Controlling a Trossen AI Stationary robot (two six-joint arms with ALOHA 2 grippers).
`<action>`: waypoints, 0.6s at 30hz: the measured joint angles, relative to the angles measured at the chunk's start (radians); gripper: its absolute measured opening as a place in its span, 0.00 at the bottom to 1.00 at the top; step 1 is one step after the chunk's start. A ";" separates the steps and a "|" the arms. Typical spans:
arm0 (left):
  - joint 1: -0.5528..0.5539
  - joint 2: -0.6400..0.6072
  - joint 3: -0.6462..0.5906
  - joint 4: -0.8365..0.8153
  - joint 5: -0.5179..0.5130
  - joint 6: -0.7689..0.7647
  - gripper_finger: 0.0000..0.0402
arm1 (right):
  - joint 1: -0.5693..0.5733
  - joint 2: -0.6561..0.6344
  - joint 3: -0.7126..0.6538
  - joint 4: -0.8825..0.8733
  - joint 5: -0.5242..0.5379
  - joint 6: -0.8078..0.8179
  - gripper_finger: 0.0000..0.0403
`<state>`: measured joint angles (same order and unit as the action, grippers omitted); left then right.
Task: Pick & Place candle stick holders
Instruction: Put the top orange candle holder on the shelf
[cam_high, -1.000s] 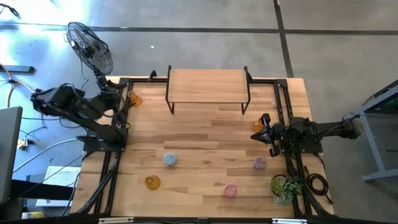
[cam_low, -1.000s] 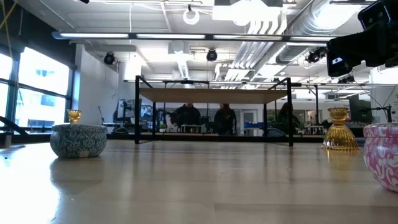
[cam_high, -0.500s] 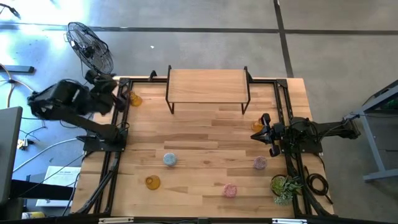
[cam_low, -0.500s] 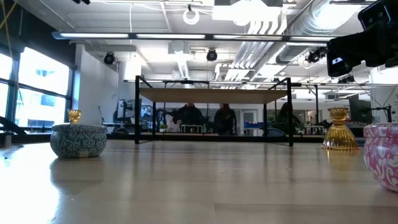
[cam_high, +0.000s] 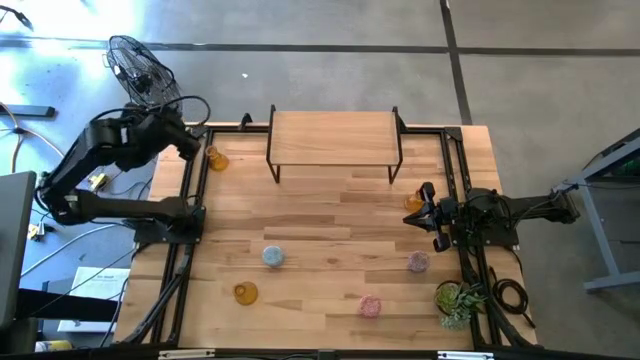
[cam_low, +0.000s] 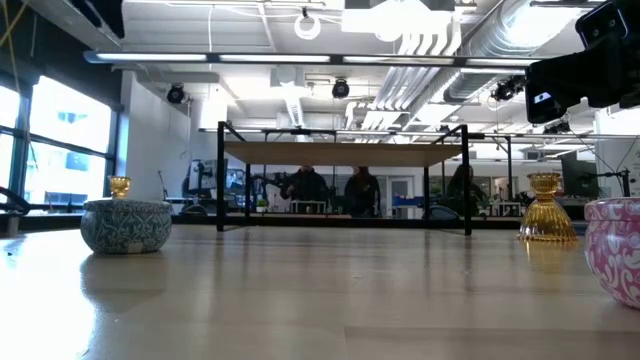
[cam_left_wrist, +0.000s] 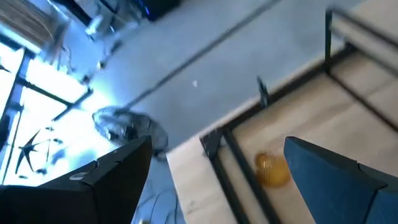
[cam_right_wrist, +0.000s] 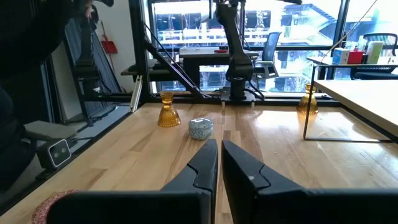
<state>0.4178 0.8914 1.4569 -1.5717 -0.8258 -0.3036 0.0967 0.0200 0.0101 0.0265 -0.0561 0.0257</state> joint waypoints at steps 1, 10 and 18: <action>0.031 0.012 -0.003 0.001 0.030 0.025 0.90 | 0.000 0.000 0.000 0.000 0.000 0.000 0.04; 0.351 0.210 -0.014 0.066 0.275 0.266 0.90 | 0.000 0.000 0.000 0.000 0.000 0.000 0.04; 0.404 0.300 -0.010 0.039 0.202 0.158 0.90 | 0.000 0.006 0.000 0.007 -0.001 0.000 0.04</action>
<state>0.8223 1.1911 1.4469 -1.5325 -0.6237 -0.1460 0.0971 0.0259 0.0101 0.0338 -0.0574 0.0261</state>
